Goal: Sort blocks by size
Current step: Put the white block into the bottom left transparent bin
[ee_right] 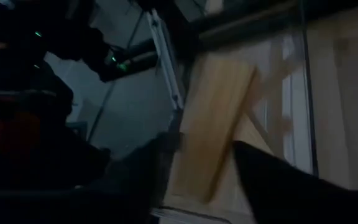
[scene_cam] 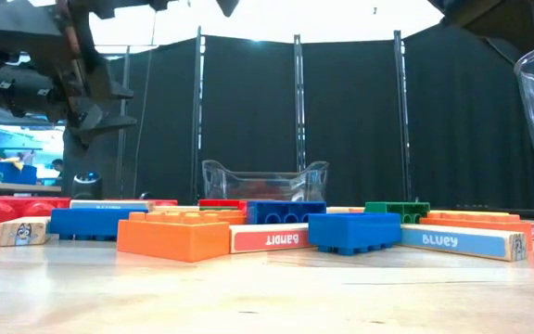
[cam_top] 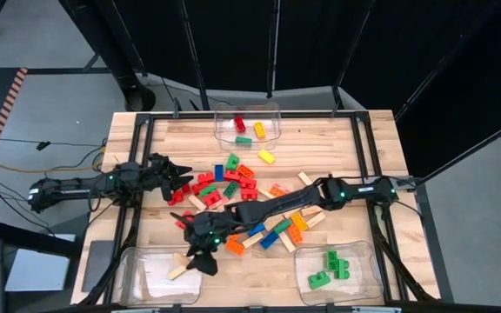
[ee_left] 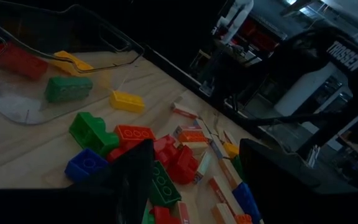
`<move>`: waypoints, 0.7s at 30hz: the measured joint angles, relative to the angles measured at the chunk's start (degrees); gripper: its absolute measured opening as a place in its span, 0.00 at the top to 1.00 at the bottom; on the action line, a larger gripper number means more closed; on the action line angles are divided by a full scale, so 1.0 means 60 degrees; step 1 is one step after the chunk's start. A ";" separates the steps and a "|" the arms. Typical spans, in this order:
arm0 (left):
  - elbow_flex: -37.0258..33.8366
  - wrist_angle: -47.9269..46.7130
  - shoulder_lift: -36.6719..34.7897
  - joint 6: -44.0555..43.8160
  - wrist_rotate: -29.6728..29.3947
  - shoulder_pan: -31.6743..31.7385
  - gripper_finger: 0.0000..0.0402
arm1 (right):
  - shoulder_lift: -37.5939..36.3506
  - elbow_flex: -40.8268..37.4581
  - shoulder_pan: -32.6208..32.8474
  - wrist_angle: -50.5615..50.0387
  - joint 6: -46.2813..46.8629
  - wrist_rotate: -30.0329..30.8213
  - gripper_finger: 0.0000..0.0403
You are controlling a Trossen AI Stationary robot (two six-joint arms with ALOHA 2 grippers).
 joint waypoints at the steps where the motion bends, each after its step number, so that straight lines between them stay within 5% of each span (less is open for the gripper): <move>1: 0.0000 0.0003 0.0007 0.0000 0.0000 0.0002 0.39 | -0.0075 0.0001 0.0000 -0.0044 0.0054 -0.0001 0.33; 4: 0.0000 -0.0004 0.0034 -0.0004 0.0000 0.0002 0.39 | -0.0228 -0.0003 0.0000 -0.0066 0.0046 -0.0009 0.25; 8: 0.0000 0.0000 0.0045 -0.0004 0.0018 0.0001 0.39 | -0.0629 -0.0003 -0.0100 -0.0496 0.0183 -0.0540 0.30; 13: 0.0001 0.0004 0.0042 -0.0006 0.0017 0.0000 0.39 | -0.1946 -0.0003 -0.0737 -0.4903 -0.0361 -0.1345 0.41; 17: 0.0004 0.0007 0.0045 -0.0149 0.0018 -0.0001 0.39 | -0.3177 -0.0009 -0.1211 -0.9545 -0.1559 0.1334 0.46; 21: 0.0002 0.0006 0.0045 -0.0201 0.0018 -0.0001 0.39 | -0.4590 -0.0915 -0.1574 -1.1908 -0.1496 0.4154 0.46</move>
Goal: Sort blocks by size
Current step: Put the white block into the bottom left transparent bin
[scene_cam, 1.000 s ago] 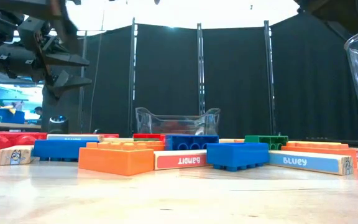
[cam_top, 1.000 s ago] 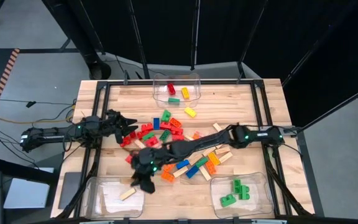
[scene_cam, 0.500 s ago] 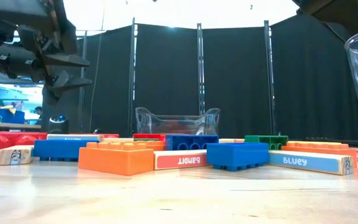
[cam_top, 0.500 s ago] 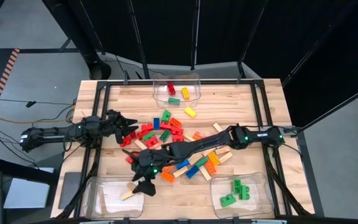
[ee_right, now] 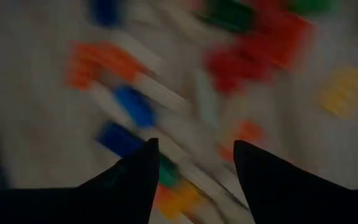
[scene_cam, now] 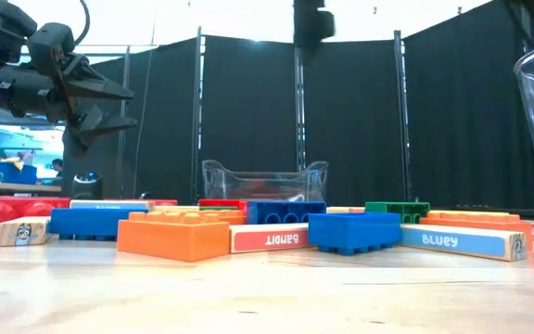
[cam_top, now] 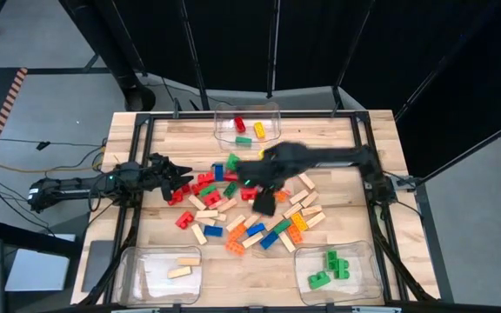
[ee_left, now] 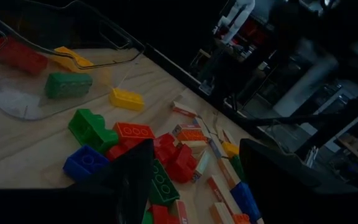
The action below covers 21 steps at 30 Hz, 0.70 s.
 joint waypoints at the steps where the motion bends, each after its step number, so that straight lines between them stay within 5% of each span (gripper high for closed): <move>1: -0.0002 -0.0001 -0.0002 -0.0002 0.0000 0.0003 0.39 | -0.0419 -0.0446 -0.0175 -0.0047 0.0193 0.0300 0.46; 12: -0.0002 -0.0027 0.0000 0.0024 0.0004 0.0004 0.39 | -0.5651 -0.8420 -0.1730 0.2541 0.2324 0.0984 0.45; 21: -0.0002 -0.0032 0.0000 0.0034 0.0004 0.0004 0.39 | -0.5990 -1.2167 -0.2463 0.5800 0.2718 0.0830 0.41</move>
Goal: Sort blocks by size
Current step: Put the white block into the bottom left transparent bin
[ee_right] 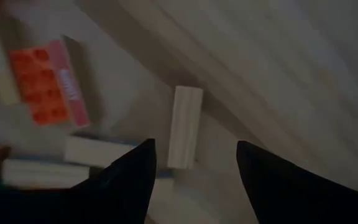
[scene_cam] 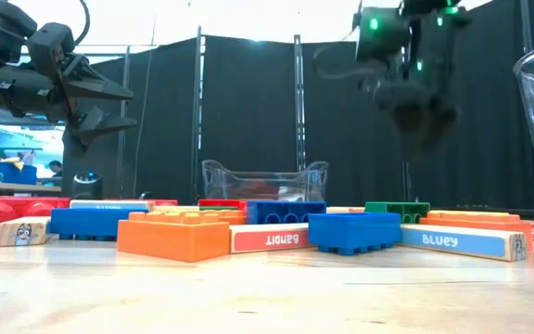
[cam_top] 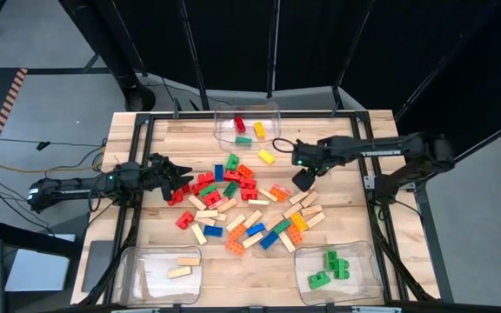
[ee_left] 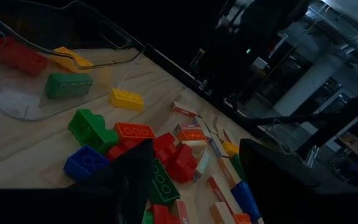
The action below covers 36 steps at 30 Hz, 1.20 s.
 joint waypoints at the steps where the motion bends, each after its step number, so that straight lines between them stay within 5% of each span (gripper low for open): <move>1: 0.0000 0.0000 0.0000 0.0000 0.0000 0.0000 0.39 | 0.0064 -0.0273 -0.0083 0.0355 0.0047 -0.0057 0.40; 18: 0.0002 0.0069 0.0123 -0.0011 -0.0561 -0.0001 0.39 | 0.1491 -0.1683 -0.0976 0.2566 -0.0024 -0.1012 0.22; 22: 0.0000 0.0067 0.0135 -0.0013 -0.0561 -0.0002 0.39 | 0.1950 -0.1611 -0.0799 0.2537 0.0066 -0.0917 0.34; 27: 0.0000 0.0066 0.0142 -0.0015 -0.0572 0.0000 0.39 | 0.1980 -0.1537 -0.0559 0.2422 0.0067 -0.0605 0.72; 36: 0.0003 0.0066 0.0151 -0.0012 -0.0705 0.0000 0.39 | 0.1213 -0.0521 -0.0456 0.2263 0.0328 -0.1102 0.70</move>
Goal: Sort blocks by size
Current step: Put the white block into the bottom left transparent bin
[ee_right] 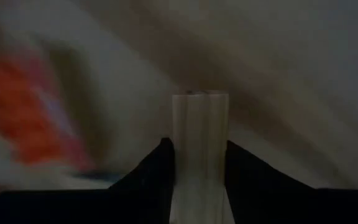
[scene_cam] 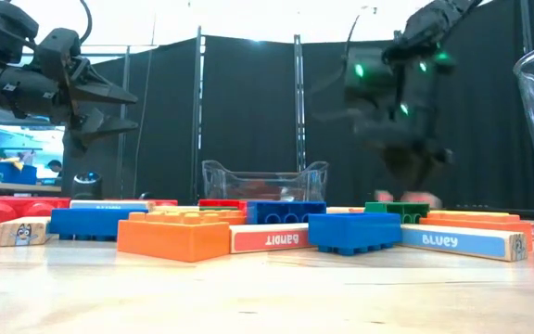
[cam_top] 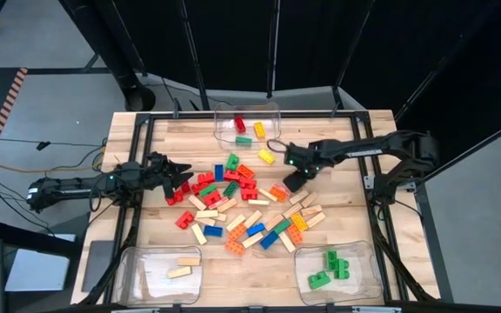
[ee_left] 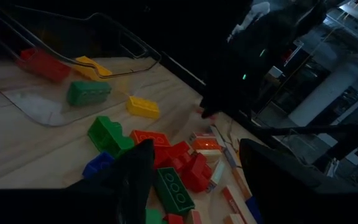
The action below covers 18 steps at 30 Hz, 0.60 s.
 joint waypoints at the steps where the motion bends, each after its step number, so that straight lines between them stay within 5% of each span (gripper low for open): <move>1: -0.0003 0.0000 0.0002 0.0001 -0.0002 0.0000 0.39 | -0.0085 0.0296 0.0078 0.0119 0.0078 0.0052 0.70; 9: 0.0000 -0.0007 0.0002 0.0013 -0.0013 0.0000 0.39 | 0.0460 0.3050 0.1888 0.3423 -0.0750 0.0123 0.70; 18: 0.0000 -0.0011 0.0027 0.0026 -0.0013 0.0000 0.39 | 0.3542 0.6851 0.3609 0.4734 -0.3372 -0.0805 0.70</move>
